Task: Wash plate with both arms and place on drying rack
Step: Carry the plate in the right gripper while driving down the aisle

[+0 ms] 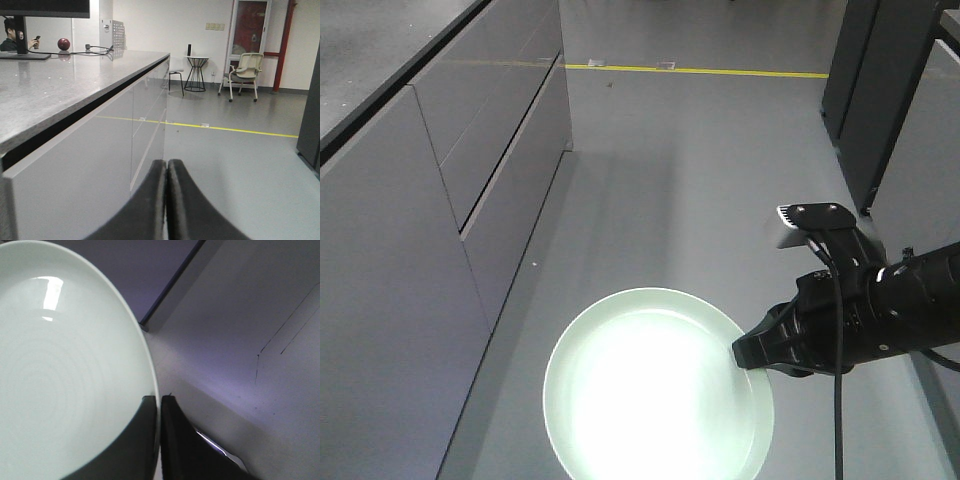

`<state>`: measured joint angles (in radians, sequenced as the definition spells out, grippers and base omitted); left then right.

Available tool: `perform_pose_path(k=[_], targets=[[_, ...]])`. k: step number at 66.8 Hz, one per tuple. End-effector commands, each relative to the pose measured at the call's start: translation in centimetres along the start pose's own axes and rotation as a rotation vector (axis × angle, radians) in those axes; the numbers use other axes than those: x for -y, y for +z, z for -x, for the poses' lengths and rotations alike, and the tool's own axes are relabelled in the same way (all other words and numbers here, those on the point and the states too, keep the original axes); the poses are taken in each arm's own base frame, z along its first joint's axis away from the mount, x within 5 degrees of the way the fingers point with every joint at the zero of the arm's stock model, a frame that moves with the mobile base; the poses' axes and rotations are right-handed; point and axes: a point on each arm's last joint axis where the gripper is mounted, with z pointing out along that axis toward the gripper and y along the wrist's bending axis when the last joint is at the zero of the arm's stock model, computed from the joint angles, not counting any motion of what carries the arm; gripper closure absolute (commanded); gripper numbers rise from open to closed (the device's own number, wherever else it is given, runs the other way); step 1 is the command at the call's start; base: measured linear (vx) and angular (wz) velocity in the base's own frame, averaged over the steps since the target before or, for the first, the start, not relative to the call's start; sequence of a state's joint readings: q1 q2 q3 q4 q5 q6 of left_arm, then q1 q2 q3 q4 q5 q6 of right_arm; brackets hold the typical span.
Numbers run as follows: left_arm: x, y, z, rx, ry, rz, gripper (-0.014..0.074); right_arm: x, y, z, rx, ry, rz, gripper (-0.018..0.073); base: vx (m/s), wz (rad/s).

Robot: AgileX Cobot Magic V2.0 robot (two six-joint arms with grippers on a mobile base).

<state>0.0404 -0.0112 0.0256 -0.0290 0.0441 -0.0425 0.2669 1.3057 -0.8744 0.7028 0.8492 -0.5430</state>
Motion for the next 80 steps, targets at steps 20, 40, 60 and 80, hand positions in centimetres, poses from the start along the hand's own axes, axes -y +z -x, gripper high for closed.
perform_pose_path(k=[20,40,60,80], targets=[[0.14,-0.27,1.67,0.116,-0.009,-0.014,0.0603,-0.77,-1.14,0.90,0.077,-0.008,0.017,0.0561,0.18,-0.06],[0.14,-0.27,1.67,0.116,-0.009,-0.014,0.0603,-0.77,-1.14,0.90,0.077,-0.008,0.017,0.0561,0.18,-0.07],[0.14,-0.27,1.67,0.116,-0.009,-0.014,0.0603,-0.77,-1.14,0.90,0.077,-0.008,0.017,0.0561,0.20,-0.05],[0.14,-0.27,1.67,0.116,-0.009,-0.014,0.0603,-0.77,-1.14,0.90,0.077,-0.008,0.017,0.0561,0.20,-0.05]])
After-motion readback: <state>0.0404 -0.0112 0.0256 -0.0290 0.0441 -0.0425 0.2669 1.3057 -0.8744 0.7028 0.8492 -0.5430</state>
